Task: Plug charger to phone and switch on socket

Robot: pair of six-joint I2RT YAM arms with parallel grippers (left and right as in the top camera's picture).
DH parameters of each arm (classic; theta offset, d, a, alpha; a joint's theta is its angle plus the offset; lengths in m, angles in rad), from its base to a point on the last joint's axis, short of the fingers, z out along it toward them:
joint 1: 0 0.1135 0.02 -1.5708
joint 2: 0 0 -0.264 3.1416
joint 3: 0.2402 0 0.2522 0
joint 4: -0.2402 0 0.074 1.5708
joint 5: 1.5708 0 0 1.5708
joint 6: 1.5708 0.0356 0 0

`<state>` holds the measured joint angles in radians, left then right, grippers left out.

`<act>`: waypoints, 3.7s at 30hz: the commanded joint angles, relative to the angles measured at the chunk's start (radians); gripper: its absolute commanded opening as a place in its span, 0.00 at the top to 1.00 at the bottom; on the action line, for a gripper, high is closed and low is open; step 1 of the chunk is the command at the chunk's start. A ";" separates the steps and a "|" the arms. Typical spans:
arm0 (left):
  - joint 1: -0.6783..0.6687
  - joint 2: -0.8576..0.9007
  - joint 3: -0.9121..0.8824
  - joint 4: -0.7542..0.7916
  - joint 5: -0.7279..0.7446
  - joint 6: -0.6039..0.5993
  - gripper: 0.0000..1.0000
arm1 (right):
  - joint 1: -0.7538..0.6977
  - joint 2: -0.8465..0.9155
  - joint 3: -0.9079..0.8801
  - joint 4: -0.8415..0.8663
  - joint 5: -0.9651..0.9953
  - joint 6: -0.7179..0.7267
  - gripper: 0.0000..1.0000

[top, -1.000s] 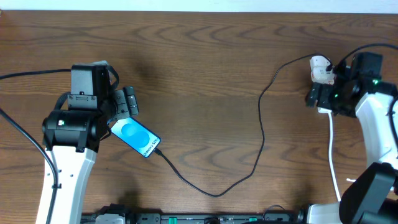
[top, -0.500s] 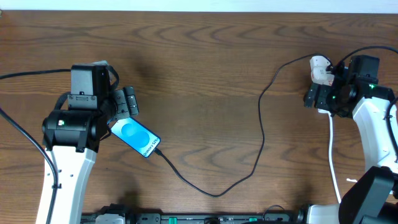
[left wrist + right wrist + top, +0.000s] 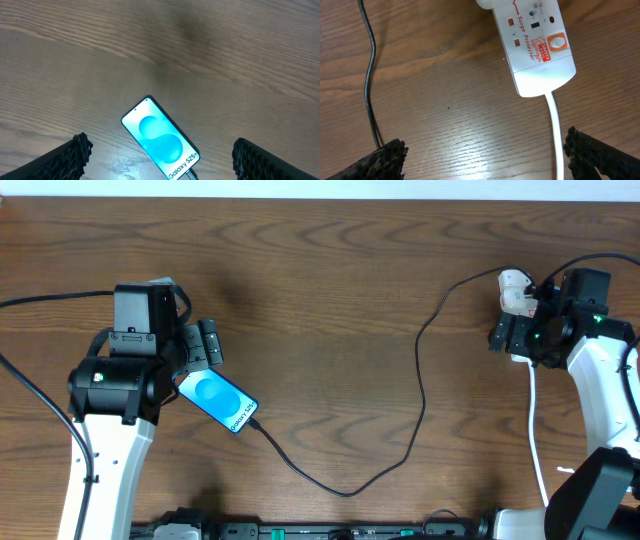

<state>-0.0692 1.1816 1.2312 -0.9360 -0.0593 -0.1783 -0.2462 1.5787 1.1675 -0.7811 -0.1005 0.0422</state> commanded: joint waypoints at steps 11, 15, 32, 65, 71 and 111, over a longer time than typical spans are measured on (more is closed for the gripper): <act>-0.004 0.000 0.016 -0.002 -0.020 0.013 0.07 | 0.003 -0.025 -0.006 0.003 -0.003 0.013 0.01; -0.004 0.000 0.016 -0.002 -0.020 0.013 0.07 | 0.003 -0.025 -0.006 0.003 -0.003 0.013 0.01; -0.004 0.000 0.016 -0.003 -0.020 0.013 0.07 | 0.003 -0.025 -0.006 0.003 -0.003 0.013 0.01; -0.005 -0.206 -0.231 0.232 -0.019 -0.018 0.07 | 0.003 -0.025 -0.006 0.003 -0.003 0.013 0.01; -0.005 -0.356 -0.389 0.364 -0.020 -0.017 0.07 | 0.003 -0.025 -0.006 0.003 -0.003 0.013 0.01; 0.082 -1.051 -1.152 1.156 0.005 -0.026 0.07 | 0.003 -0.025 -0.006 0.003 -0.003 0.013 0.01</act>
<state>-0.0040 0.1558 0.0906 0.1936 -0.0586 -0.1902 -0.2462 1.5784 1.1664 -0.7799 -0.1005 0.0425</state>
